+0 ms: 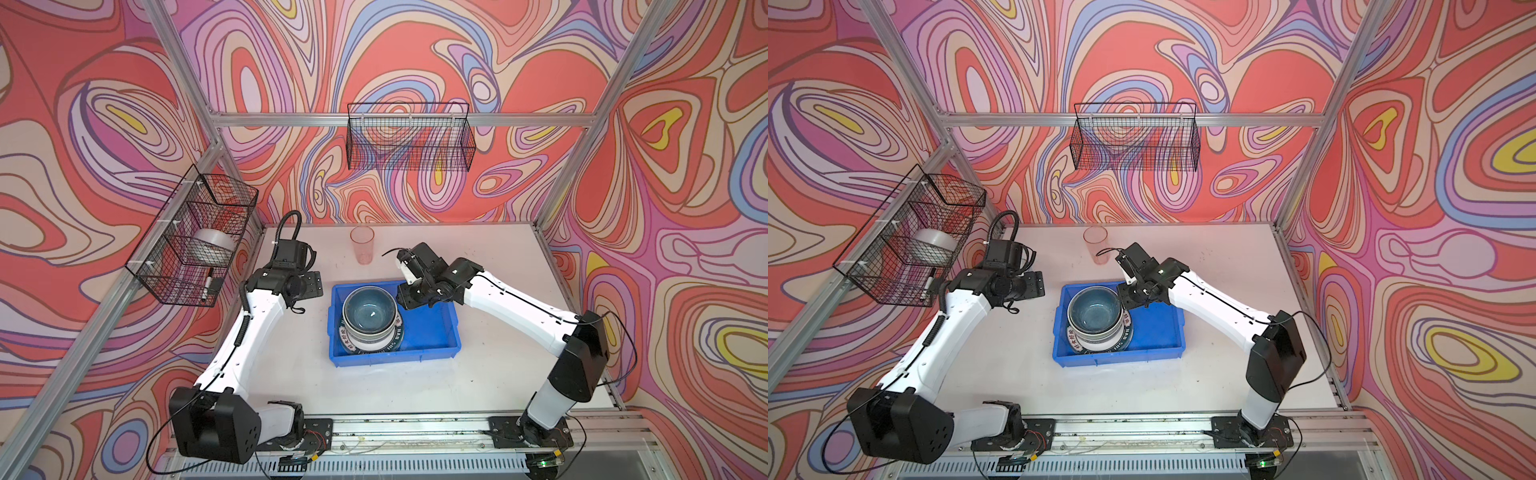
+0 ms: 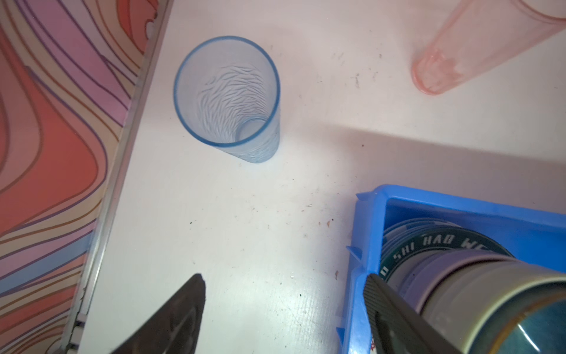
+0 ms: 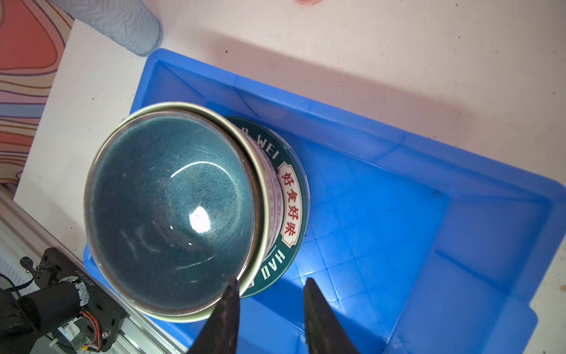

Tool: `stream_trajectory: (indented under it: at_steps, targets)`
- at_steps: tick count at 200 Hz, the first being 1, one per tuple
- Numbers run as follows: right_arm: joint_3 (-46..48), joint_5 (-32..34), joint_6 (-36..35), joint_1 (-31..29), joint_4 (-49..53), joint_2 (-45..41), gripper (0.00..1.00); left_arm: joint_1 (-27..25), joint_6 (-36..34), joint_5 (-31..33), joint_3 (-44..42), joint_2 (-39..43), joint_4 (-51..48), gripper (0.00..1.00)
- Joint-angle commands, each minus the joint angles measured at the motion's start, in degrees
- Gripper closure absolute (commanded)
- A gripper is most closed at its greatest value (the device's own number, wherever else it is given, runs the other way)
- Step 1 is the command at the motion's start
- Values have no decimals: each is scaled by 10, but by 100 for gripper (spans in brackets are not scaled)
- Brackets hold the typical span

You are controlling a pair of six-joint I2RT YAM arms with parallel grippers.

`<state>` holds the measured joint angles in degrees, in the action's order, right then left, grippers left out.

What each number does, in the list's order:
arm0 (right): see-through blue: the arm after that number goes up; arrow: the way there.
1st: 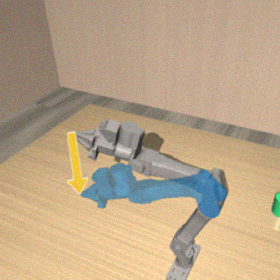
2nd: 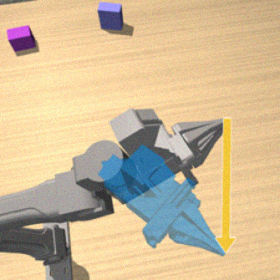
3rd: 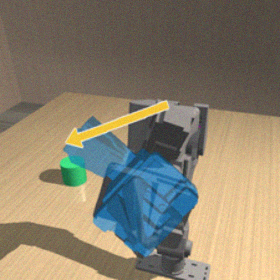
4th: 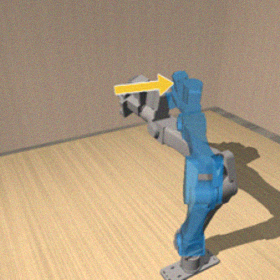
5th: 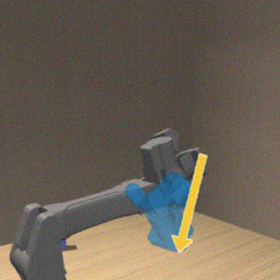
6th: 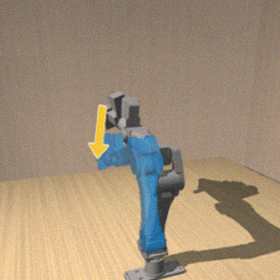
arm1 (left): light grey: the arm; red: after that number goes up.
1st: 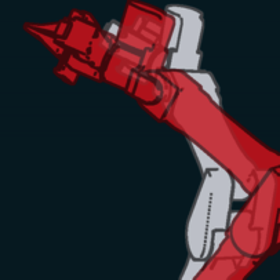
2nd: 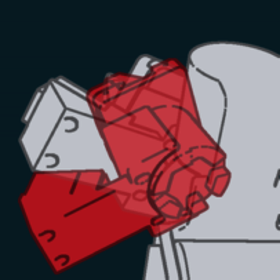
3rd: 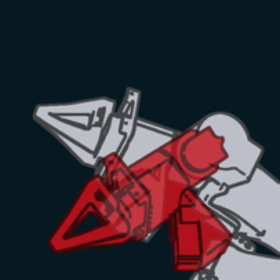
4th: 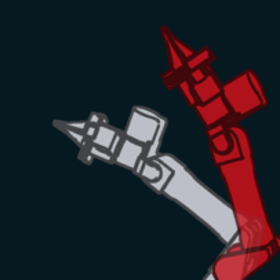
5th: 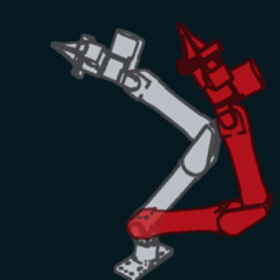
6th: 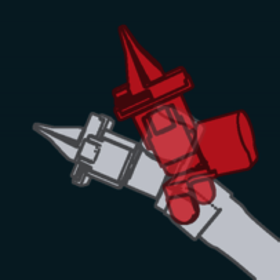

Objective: Place the mixed dishes into the plastic bin
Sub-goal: 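Move the left gripper to the frosted blue tumbler while the right gripper lifts away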

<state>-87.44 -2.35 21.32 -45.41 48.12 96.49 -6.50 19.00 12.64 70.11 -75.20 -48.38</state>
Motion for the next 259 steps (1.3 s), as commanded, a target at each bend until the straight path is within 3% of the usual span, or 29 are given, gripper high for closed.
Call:
stream_trajectory:
  at_steps: [1, 34, 63, 97, 259]
  targets:
    - [26, 2, 1, 1, -24, -30, 63, -1, 30, 86, 27, -26, -38, 20]
    - [62, 7, -6, 2, -32, -72, 62, 10, 24, 129, 67, -63, -47, 25]
    - [98, 6, -9, 3, -43, -102, 57, 49, 9, 79, 100, -97, -50, 35]
    - [127, 8, -10, 6, -48, -127, 57, 62, -19, 83, 141, -140, -63, 42]
    - [176, 42, -8, 8, -8, -244, 42, 109, -67, 86, 222, -289, -79, 50]
